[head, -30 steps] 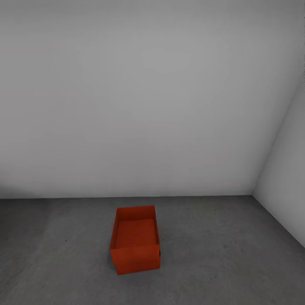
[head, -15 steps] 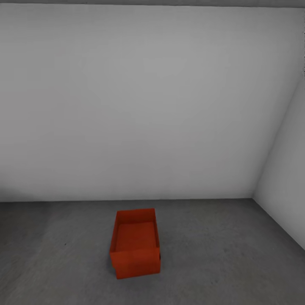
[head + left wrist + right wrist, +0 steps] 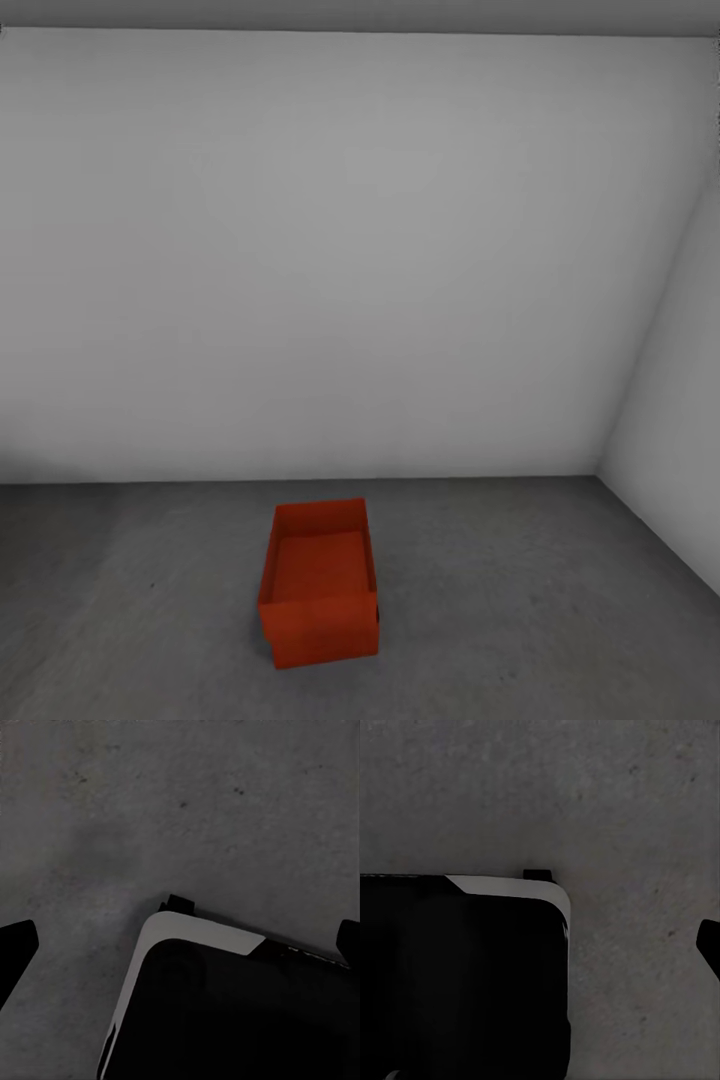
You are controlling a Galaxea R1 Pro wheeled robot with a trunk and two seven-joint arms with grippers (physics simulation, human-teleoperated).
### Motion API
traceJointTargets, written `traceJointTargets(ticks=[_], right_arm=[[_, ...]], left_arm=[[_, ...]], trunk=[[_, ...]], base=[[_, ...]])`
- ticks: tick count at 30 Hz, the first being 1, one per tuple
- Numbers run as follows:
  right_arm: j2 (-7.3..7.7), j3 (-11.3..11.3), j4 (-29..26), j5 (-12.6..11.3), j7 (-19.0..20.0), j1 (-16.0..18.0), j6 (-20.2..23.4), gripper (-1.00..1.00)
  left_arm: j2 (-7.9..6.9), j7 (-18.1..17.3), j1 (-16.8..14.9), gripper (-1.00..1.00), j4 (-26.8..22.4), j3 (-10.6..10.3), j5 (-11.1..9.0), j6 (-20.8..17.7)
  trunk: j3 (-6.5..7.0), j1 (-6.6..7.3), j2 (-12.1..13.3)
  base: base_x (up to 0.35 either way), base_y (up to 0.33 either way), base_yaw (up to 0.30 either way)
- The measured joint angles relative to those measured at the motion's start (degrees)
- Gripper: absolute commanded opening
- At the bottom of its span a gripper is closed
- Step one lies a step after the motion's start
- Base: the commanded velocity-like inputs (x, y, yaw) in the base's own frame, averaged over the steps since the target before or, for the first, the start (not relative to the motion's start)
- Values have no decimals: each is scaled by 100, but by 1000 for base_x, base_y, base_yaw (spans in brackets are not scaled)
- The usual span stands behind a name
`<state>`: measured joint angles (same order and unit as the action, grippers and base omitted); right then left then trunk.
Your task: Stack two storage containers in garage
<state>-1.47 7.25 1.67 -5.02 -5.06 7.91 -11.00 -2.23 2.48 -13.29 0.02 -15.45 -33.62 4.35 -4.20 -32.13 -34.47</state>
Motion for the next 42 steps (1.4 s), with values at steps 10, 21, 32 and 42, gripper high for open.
traceJointTargets(ticks=[10, 21, 32, 42], right_arm=[[0, 0, 1, -2, -2, 0, 0, 100], [0, 1, 5, 0, 122, 0, 5, 100], [14, 6, 3, -5, 724, 0, 21, 100], [15, 16, 2, 2, 742, 0, 18, 100]], left_arm=[[-16, 42, 33, 100, 13, 2, -12, -36], [-44, 23, 84, 100, 14, 2, -482, -35], [-50, 17, 85, 100, 7, 2, -651, -27], [-29, 17, 85, 100, 6, 1, -652, -32]], trunk=[[89, 0, 0], [184, 0, 0], [278, 0, 1], [326, 0, 0]], base=[[0, 0, 0], [0, 0, -24], [0, 0, -43], [0, 0, -2]])
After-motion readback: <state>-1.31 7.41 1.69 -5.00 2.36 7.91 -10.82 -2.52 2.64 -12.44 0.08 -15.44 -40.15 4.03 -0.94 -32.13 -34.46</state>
